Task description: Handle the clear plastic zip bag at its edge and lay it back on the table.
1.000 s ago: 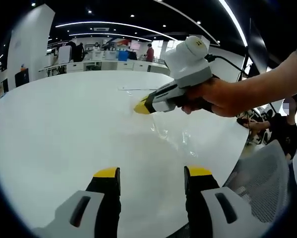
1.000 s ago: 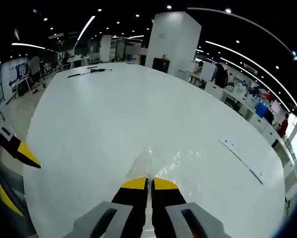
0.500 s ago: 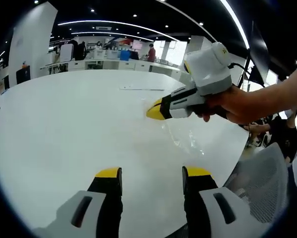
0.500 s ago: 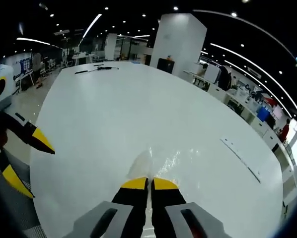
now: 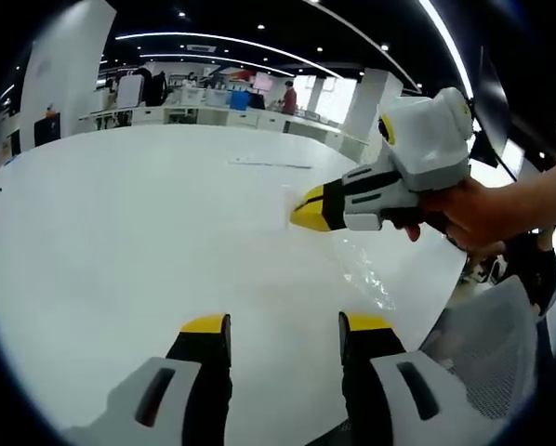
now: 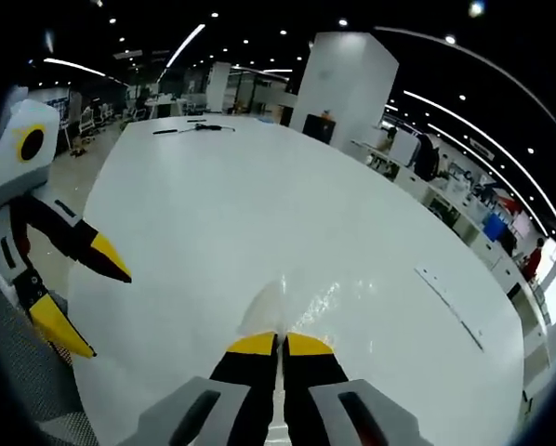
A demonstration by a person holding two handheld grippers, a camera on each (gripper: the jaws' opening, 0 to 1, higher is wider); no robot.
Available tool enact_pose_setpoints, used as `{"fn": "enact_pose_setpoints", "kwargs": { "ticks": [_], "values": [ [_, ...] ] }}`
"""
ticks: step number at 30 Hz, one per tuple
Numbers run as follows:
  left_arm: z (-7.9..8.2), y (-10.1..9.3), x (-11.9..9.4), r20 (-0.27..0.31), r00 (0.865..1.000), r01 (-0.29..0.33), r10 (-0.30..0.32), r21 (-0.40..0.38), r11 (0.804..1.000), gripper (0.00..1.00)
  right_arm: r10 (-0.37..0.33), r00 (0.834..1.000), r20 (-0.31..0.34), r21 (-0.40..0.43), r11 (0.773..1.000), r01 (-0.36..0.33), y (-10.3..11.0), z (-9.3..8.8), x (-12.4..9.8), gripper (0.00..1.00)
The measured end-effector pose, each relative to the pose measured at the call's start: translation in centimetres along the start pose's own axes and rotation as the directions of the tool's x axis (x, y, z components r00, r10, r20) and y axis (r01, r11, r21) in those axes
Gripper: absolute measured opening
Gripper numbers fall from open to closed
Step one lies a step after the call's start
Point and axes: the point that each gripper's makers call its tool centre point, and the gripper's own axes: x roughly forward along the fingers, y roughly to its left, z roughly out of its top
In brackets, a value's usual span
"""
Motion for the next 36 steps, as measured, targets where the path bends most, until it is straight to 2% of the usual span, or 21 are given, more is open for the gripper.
{"fn": "enact_pose_setpoints", "kwargs": {
  "ticks": [8,22,32,36],
  "values": [
    [0.4,0.1,-0.2,0.013,1.000,-0.003,0.004,-0.013,1.000,0.44,0.002,1.000,0.020,-0.056,0.998,-0.001,0.8,0.8,-1.1,0.00],
    [0.8,1.3,-0.5,0.059,0.998,-0.021,0.025,-0.071,0.997,0.43,-0.012,1.000,0.020,-0.069,0.998,0.013,0.8,1.0,-2.5,0.00],
    [1.4,2.3,-0.5,0.075,0.996,-0.036,0.045,-0.122,0.992,0.42,-0.005,0.999,0.033,-0.102,0.995,0.008,1.3,1.6,-2.4,0.00],
    [2.2,2.8,-0.2,0.079,0.996,-0.039,0.048,-0.113,0.993,0.41,0.002,0.999,0.035,-0.115,0.993,0.002,1.7,1.7,-2.4,0.00]
  ]
}}
